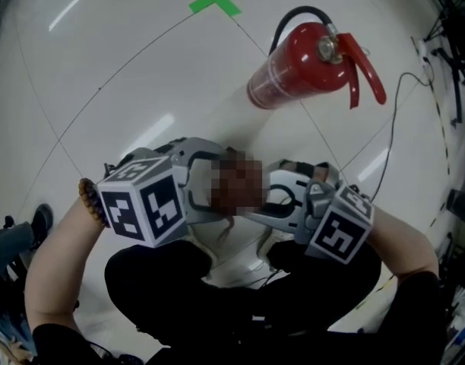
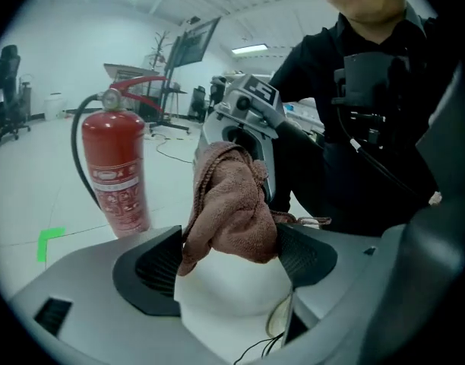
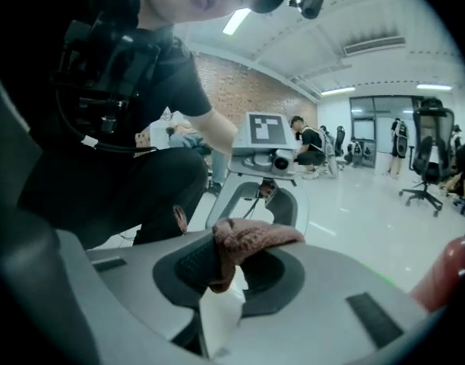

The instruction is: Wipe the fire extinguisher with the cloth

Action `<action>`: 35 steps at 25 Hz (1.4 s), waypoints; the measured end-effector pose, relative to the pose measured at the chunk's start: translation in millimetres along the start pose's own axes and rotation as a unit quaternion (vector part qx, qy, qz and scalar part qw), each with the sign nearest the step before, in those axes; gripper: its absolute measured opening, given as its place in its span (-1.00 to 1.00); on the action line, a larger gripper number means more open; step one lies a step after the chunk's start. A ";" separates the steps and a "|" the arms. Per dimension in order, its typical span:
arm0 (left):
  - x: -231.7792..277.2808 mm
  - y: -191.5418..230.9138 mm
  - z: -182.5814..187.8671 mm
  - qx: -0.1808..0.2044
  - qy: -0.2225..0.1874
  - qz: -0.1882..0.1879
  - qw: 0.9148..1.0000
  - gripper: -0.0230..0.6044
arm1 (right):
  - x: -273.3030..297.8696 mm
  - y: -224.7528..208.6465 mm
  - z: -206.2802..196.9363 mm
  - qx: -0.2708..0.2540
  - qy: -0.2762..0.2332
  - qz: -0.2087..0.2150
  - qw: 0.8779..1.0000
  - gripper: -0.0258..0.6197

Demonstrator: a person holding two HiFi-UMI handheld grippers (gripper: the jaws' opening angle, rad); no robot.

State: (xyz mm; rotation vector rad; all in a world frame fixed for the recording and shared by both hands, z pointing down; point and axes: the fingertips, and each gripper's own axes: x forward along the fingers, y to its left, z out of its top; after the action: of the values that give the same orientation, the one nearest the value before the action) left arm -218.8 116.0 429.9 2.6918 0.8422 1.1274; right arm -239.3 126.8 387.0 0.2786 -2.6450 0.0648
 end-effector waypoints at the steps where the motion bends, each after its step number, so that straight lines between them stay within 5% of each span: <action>1: 2.5 -6.4 0.5 0.007 0.004 -0.009 1.000 0.29 | 0.6 3.2 2.0 -0.006 -0.001 0.004 1.000 -0.67; 5: 3.3 -12.1 4.0 0.015 -0.007 -0.011 1.000 -0.21 | -1.0 3.9 4.6 -0.014 0.001 -0.001 1.000 -0.67; 10: 1.4 1.4 6.0 0.007 -0.028 0.028 0.999 -0.52 | -5.5 -7.8 1.4 -0.001 0.007 -0.027 1.000 -0.62; 15: -11.1 25.4 6.0 -0.006 -0.051 0.104 0.993 -0.58 | -13.5 -23.3 -5.2 0.044 0.008 -0.058 0.997 -0.30; 21: -43.6 64.1 17.1 -0.043 -0.107 0.187 0.976 -0.58 | -38.8 -49.0 -16.3 0.086 0.001 -0.117 0.989 -0.27; 26: -59.3 90.5 45.2 -0.031 -0.136 0.245 0.959 -0.58 | -58.8 -56.2 -31.6 0.120 0.002 -0.160 0.980 -0.27; 35: -65.9 134.3 89.0 0.006 -0.135 0.328 0.935 -0.58 | -65.5 -59.3 -44.5 0.142 0.014 -0.198 0.970 -0.69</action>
State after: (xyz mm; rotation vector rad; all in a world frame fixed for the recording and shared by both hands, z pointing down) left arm -134.8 -21.7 364.5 3.1256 -0.1177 0.7811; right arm -150.0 85.1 395.8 0.8874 -2.4952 0.3142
